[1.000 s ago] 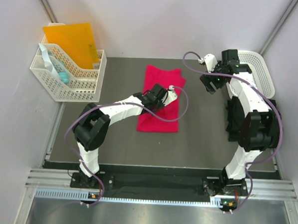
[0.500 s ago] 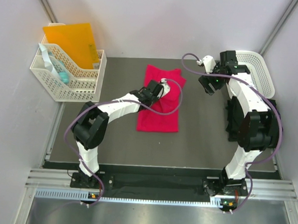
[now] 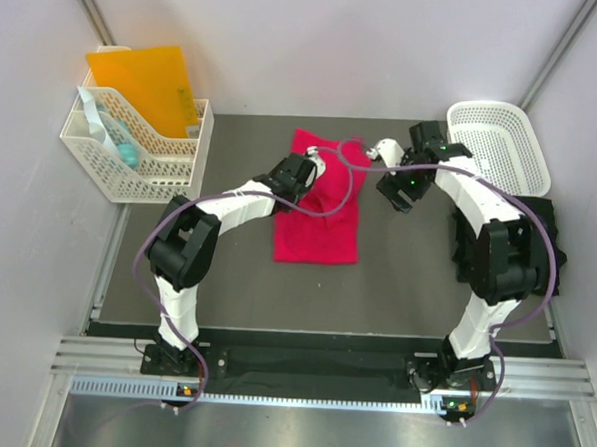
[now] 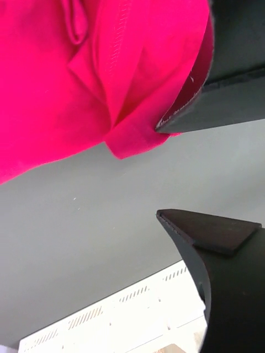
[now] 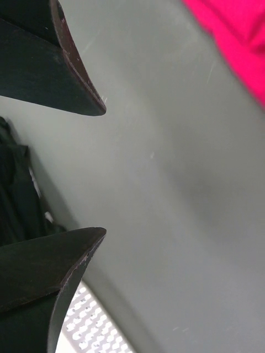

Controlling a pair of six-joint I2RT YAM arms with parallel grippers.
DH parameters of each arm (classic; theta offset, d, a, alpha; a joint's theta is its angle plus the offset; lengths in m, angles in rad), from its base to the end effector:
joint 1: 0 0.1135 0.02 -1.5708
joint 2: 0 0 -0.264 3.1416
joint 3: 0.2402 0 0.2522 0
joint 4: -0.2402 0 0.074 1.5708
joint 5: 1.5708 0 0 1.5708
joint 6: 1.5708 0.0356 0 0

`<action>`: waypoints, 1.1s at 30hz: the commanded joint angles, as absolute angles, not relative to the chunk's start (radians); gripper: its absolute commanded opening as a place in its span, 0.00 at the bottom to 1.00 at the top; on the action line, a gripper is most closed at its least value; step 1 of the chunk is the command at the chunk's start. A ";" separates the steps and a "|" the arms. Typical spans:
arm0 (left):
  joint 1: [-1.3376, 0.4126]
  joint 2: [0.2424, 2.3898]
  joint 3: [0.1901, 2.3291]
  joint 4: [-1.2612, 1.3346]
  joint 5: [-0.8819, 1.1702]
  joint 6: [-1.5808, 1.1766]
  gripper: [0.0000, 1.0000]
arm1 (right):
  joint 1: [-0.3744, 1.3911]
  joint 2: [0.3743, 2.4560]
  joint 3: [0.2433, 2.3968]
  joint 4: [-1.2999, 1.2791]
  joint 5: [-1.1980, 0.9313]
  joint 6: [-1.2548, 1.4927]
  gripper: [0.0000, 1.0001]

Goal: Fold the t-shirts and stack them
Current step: Fold the tshirt

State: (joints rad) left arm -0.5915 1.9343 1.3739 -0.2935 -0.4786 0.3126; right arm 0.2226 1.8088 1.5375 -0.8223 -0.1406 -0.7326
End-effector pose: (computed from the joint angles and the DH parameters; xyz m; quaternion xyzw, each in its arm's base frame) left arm 0.3600 -0.2221 0.2013 0.3226 0.8547 0.1724 0.3684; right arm 0.3739 0.0897 0.2652 -0.4603 0.8532 0.0066 0.2454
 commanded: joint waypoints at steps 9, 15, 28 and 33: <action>-0.563 1.862 1.345 -0.161 -0.491 0.350 0.63 | 0.328 1.750 1.526 -0.838 -0.219 -0.752 0.77; -0.540 1.802 1.299 -0.064 -0.569 0.385 0.62 | 0.400 1.706 1.419 -0.805 -0.242 -0.762 0.75; -0.457 1.744 1.319 -0.096 -0.572 0.344 0.60 | 0.500 1.741 1.370 -0.692 -0.293 -0.723 0.67; -0.368 1.767 1.401 -0.239 -0.486 0.245 0.59 | 0.552 1.759 1.344 -0.608 -0.275 -0.722 0.64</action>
State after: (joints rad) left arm -0.4286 1.7794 1.3293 -0.1810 -0.5316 0.3325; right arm 0.5060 1.7542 1.3609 -0.7078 -0.2596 -0.7315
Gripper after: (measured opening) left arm 0.598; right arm 0.654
